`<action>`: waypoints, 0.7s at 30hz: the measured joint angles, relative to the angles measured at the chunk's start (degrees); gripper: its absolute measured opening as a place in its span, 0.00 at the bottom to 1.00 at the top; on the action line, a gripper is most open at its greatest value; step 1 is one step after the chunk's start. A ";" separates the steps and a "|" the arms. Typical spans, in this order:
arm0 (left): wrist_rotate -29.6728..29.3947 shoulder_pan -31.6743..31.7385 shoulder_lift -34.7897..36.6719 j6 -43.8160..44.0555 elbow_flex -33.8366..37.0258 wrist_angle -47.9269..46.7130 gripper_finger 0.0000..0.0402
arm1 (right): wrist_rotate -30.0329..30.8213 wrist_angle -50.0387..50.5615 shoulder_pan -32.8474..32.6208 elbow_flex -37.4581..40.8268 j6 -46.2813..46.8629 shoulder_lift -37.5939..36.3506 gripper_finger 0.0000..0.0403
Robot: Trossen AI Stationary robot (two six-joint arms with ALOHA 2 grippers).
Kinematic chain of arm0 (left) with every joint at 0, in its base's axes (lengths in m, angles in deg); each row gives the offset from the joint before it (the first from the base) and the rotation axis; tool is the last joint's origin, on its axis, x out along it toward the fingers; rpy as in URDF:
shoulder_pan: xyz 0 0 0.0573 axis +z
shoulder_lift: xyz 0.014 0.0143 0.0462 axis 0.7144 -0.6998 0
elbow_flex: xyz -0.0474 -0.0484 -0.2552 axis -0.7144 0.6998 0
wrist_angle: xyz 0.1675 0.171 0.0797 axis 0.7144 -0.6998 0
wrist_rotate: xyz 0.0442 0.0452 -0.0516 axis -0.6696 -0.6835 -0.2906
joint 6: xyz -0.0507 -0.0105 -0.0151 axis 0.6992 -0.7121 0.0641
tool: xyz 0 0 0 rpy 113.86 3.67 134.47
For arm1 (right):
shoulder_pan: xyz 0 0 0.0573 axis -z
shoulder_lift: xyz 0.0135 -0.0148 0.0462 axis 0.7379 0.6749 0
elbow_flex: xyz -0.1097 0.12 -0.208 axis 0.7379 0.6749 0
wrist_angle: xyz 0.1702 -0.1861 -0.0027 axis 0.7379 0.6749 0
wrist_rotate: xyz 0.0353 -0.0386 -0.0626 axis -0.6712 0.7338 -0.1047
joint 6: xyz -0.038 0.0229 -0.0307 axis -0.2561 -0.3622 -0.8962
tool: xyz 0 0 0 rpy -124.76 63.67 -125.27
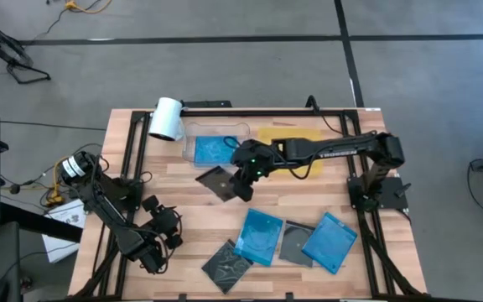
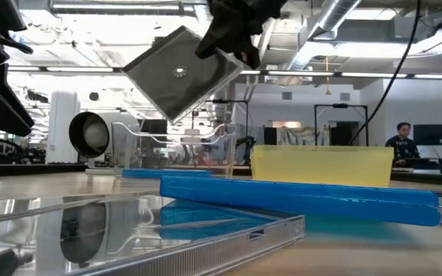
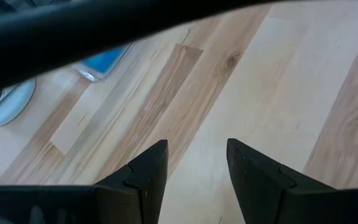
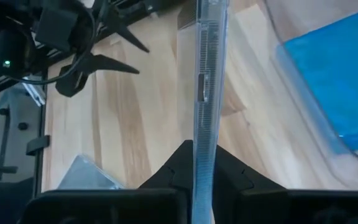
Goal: Pick & place jewel cases by type
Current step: Put the left black CD case into the yellow bin
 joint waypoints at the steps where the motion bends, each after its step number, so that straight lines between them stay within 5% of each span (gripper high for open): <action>1: -0.06 0.02 0.00 0.00 0.00 0.15 0.40 | 0.66 0.76 0.00 0.00 0.00 -0.39 0.07; 21: -0.77 0.02 0.00 0.81 3.67 5.71 0.40 | 16.62 22.04 -0.11 0.02 2.93 -7.37 0.06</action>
